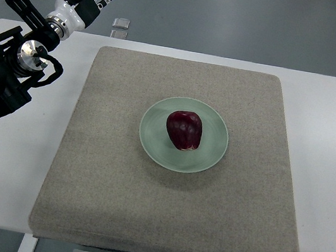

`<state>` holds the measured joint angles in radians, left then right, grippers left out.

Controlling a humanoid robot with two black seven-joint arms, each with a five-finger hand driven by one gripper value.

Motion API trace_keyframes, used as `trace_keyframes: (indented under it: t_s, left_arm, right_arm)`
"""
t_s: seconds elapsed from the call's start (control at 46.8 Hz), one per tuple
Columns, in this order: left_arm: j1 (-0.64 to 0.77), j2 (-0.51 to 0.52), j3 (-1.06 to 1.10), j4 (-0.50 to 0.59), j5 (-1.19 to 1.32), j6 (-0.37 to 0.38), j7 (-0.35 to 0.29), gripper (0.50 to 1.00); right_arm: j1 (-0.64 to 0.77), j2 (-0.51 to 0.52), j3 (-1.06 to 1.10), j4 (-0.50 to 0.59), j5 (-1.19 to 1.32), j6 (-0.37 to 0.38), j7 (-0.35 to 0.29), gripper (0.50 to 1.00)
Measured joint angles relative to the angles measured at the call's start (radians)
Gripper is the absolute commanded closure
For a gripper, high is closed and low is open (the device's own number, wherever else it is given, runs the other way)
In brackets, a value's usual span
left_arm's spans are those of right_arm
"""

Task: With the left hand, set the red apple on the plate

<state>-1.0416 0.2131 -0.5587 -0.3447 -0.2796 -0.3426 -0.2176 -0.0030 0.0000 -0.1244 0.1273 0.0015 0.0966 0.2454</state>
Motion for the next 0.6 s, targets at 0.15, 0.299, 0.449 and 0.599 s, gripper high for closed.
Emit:
trace_keyframes:
  t_s: [0.15, 0.299, 0.449, 0.599]
  left_arm:
    - [0.0, 0.001, 0.0, 0.001, 0.0, -0.001, 0.0, 0.506]
    - [0.001, 0.0, -0.001, 0.001, 0.0, -0.001, 0.0, 0.506]
    - [0.001, 0.0, -0.002, 0.001, 0.0, 0.0, 0.0, 0.506]
    - [0.0, 0.0, -0.003, 0.001, -0.001, 0.0, 0.001, 0.506]
  right_arm:
    - [0.0, 0.0, 0.0, 0.0, 0.0, 0.0, 0.0, 0.536]
    - [0.0, 0.0, 0.0, 0.0, 0.0, 0.0, 0.0, 0.536]
    - [0.0, 0.0, 0.0, 0.0, 0.0, 0.0, 0.0, 0.538]
    - [0.0, 0.0, 0.0, 0.004, -0.005, 0.006, 0.0, 0.536]
